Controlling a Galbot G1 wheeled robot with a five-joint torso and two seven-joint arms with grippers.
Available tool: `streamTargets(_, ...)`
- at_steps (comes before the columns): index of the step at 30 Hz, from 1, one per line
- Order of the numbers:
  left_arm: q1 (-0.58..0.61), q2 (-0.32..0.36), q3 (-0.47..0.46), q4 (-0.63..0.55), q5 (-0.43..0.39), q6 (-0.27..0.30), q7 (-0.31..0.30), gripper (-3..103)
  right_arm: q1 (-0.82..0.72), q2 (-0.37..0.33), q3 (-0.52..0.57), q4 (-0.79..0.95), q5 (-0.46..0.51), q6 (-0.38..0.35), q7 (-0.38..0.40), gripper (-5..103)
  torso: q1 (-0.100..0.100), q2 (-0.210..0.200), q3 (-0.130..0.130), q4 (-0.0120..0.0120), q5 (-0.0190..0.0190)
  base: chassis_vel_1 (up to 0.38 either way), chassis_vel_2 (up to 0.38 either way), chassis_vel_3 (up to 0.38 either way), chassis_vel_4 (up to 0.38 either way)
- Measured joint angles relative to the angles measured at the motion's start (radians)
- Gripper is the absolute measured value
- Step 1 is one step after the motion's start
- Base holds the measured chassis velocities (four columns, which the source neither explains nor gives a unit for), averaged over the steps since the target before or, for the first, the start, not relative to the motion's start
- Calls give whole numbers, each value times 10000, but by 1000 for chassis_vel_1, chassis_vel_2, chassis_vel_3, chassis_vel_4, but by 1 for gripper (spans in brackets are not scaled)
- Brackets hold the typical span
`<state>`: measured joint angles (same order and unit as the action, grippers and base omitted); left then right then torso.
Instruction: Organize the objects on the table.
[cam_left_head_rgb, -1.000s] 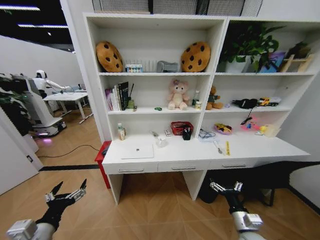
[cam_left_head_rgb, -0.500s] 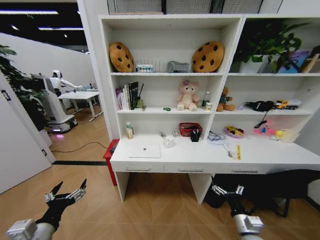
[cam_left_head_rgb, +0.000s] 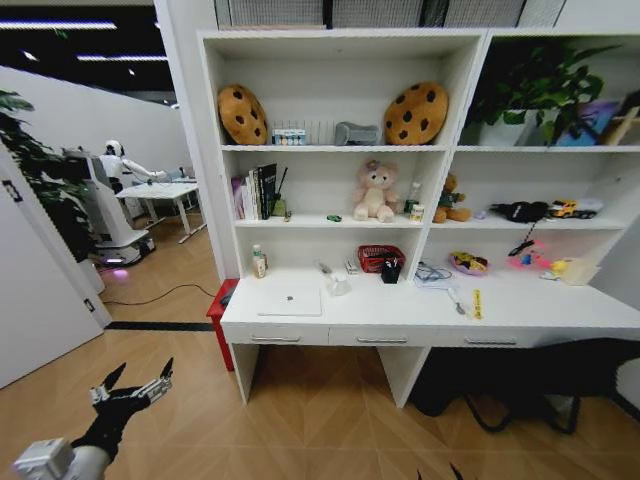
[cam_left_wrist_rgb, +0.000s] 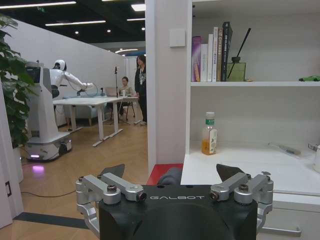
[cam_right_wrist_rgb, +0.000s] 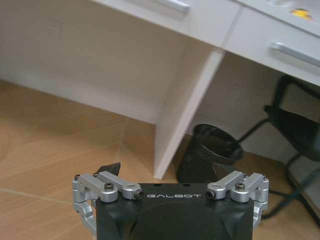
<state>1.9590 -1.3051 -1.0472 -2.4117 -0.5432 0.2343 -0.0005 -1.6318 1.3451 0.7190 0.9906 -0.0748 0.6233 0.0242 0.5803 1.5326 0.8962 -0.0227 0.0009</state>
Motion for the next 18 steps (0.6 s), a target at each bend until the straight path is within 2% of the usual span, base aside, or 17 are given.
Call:
streamTargets(1, 0, 0, 0, 0, 0, 0, -1, 100, -218, -38, 39, 297, 224, -47, -25, 100, 0, 0, 0, -1, 0, 0, 0, 0, 0)
streamTargets(2, -1, 0, 0, 0, 0, 0, 0, 100, -937, -205, 147, 1440, 902, -399, -102, 100, -1, 0, 0, -3, -7, 0, 0, 0, 0)
streamTargets(3, -1, 0, 0, 0, 0, 0, 0, 100, -937, -205, 147, 1440, 902, -399, -102, 100, -1, 0, 0, -3, -7, 0, 0, 0, 0)
streamTargets(5, 0, 0, 0, 0, 0, 0, 0, 100, -2070, -613, 366, 3923, 2261, -1260, -166, 100, -2, 2, -1, -3, -24, 0, 0, 0, 0)
streamTargets(6, 0, 0, 0, 0, 0, 0, -1, 100, -2350, -755, 569, 4834, 2595, -1413, -243, 100, -2, 2, -1, 1, -11, 0, 0, 0, 0)
streamTargets(9, 0, 0, 0, 0, 0, -1, -1, 100, -2537, -824, 769, 5745, 2864, -1638, -340, 100, -1, 1, 0, 2, -7, 0, 0, 0, 0)
streamTargets(10, 0, 0, 0, 0, 0, 0, -1, 100, -2686, -836, 837, 6655, 3135, -2055, -355, 100, 0, 1, -1, -1, -9, 0, 0, 0, 0)
streamTargets(12, 0, 0, 0, 0, 0, 0, 0, 100, -2721, -861, 840, 6994, 3226, -2261, -345, 100, -1, 1, -1, -3, -7, 0, 0, 0, 0)
streamTargets(15, 0, 0, 0, 0, 0, 0, -1, 100, -2868, -1284, 984, 9622, 3933, -4005, 9, 100, -1, 0, 0, 5, -7, 0, 0, 0, 0)
streamTargets(16, 0, 0, 0, 0, 0, 0, -1, 100, -2868, -1284, 984, 9622, 3933, -4005, 9, 100, -1, 0, 0, 5, -7, 0, 0, 0, 0)
streamTargets(18, 0, 0, 0, 0, 0, 0, 0, 100, -2991, -1592, 1304, 11327, 4623, -5055, 273, 100, -1, 2, 0, 1, -15, 0, 0, 0, 0)
